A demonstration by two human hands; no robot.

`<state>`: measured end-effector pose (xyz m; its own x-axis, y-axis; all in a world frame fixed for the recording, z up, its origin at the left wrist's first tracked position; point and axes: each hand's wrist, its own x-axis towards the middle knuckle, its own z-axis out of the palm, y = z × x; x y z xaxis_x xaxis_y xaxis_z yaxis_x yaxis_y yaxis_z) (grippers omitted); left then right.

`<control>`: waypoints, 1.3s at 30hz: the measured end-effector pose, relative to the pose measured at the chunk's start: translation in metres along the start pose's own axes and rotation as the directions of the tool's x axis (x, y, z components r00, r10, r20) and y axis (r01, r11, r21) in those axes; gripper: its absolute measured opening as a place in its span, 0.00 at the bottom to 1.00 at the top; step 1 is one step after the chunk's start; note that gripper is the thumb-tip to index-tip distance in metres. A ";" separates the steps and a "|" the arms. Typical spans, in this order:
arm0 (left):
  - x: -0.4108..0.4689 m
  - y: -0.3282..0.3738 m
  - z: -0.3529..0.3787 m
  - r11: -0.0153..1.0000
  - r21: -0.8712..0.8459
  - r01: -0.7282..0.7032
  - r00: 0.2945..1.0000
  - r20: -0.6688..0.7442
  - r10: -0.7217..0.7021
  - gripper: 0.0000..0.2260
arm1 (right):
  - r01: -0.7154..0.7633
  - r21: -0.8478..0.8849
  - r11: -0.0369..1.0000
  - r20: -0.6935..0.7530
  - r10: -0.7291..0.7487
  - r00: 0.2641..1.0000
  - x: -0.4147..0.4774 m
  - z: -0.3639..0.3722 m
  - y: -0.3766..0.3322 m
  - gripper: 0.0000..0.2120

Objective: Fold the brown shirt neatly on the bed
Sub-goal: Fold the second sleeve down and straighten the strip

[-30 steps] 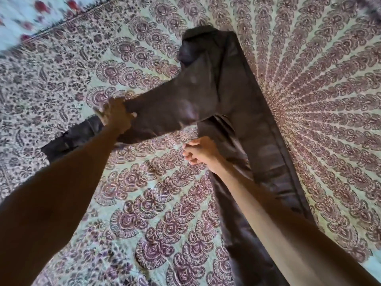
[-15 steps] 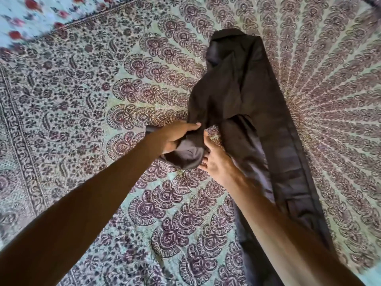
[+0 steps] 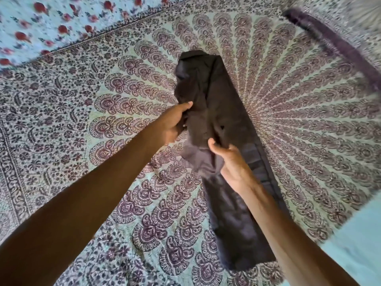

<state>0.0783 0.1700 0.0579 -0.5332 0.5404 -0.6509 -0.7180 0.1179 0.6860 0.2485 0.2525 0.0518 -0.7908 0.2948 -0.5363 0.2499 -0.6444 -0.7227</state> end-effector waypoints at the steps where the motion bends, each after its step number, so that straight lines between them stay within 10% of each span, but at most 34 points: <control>1: -0.004 0.003 0.010 1.000 -0.025 -0.015 1.000 0.026 0.015 0.09 | 0.067 -0.007 0.998 -0.031 -0.067 0.997 -0.009 -0.003 -0.015 0.31; 7: -0.025 0.011 0.050 0.916 -0.395 -0.064 0.966 0.206 0.157 0.15 | 0.368 -0.251 0.895 0.037 -0.371 0.928 -0.049 -0.032 -0.079 0.14; 12: -0.023 -0.096 0.046 0.963 -0.152 0.221 0.972 -0.046 -0.230 0.13 | -0.179 -0.726 0.664 -0.271 -0.037 0.962 -0.042 -0.080 -0.010 0.09; 20: -0.029 -0.195 0.050 0.935 -0.086 0.345 0.930 -0.100 -0.353 0.06 | -0.318 -0.650 0.690 -0.352 0.098 0.931 -0.030 -0.125 0.060 0.17; 25: -0.033 -0.218 0.050 0.916 0.058 0.396 0.895 -0.247 -0.371 0.03 | -0.428 -0.731 0.531 -0.429 0.130 0.894 -0.047 -0.150 0.067 0.26; 34: -0.060 -0.265 0.044 0.961 -0.069 0.267 0.935 -0.223 -0.275 0.15 | -0.396 -0.763 0.511 -0.218 0.373 0.902 -0.084 -0.176 0.065 0.35; 39: -0.078 -0.263 0.053 0.932 -0.104 0.346 0.929 -0.101 -0.356 0.17 | -0.385 -0.794 0.471 -0.211 0.381 0.900 -0.090 -0.176 0.064 0.16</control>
<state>0.3320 0.1407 -0.0546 -0.2847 0.3762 -0.8817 -0.9005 0.2106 0.3806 0.4336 0.3091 -0.0228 -0.4991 0.1686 -0.8500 0.8656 0.1432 -0.4799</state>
